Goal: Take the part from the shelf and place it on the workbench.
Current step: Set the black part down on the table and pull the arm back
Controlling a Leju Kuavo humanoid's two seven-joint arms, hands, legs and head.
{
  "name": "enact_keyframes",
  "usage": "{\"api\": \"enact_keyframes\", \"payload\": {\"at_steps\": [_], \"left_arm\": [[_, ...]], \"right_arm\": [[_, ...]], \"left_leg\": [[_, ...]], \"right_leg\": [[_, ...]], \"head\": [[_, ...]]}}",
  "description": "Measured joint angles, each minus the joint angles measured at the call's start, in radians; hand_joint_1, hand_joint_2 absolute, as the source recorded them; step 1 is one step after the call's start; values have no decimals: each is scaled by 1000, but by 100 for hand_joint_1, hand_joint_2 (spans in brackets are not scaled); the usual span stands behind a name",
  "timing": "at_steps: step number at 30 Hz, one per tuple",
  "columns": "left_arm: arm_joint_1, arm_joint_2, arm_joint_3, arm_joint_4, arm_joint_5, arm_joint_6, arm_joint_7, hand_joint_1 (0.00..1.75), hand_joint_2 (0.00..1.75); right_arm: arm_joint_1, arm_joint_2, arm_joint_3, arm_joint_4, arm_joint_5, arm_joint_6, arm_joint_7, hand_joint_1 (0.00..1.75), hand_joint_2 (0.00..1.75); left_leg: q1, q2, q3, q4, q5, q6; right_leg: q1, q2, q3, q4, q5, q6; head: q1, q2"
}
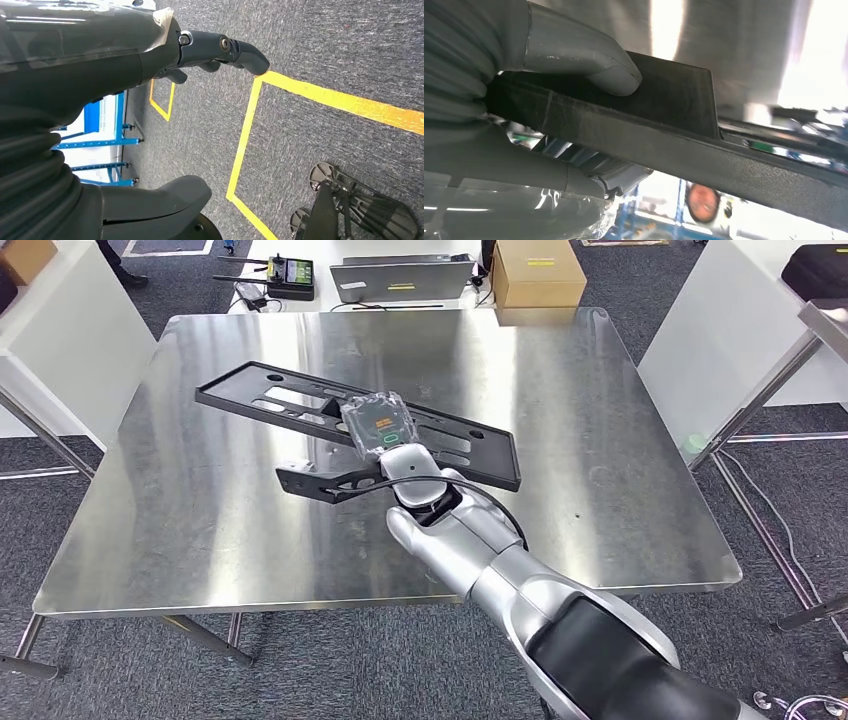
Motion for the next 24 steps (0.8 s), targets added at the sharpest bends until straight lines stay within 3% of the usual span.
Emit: {"api": "enact_keyframes", "payload": {"at_steps": [2, 6, 10, 14, 24], "left_arm": [[0, -1, 0, 0, 2, 0, 0, 0, 175], [0, -2, 0, 1, 3, 9, 0, 0, 175], [0, -3, 0, 1, 5, 24, 0, 0, 175], [-1, -4, 0, 1, 23, 50, 0, 0, 0], [-9, -1, 4, 1, 45, 63, 0, 0, 0]], "right_arm": [[-1, -8, 0, 15, 2, 15, 19, 175, 175], [-10, -21, -6, 41, 11, 35, 58, 0, 0], [-19, -27, -17, 56, 20, 48, 89, 0, 0], [-28, -29, -32, 65, 28, 48, 95, 0, 0], [-52, -9, -52, 67, 53, 32, 73, 0, 0]], "left_leg": [[0, 0, 1, 0, 0, 0], [0, 0, 2, 0, 0, 0], [0, 0, 4, 0, 0, 0], [0, 1, 7, 0, 0, 0], [0, 1, 13, 0, 0, 0]], "right_leg": [[0, 0, 0, 0, 0, 0], [0, 0, 2, 0, 0, 0], [0, 0, 4, 0, 0, 0], [0, 0, 6, 0, 0, 0], [0, 0, 13, 0, 0, 0]], "head": [[0, 0], [0, 0], [0, 0], [0, 0], [0, 0]]}}
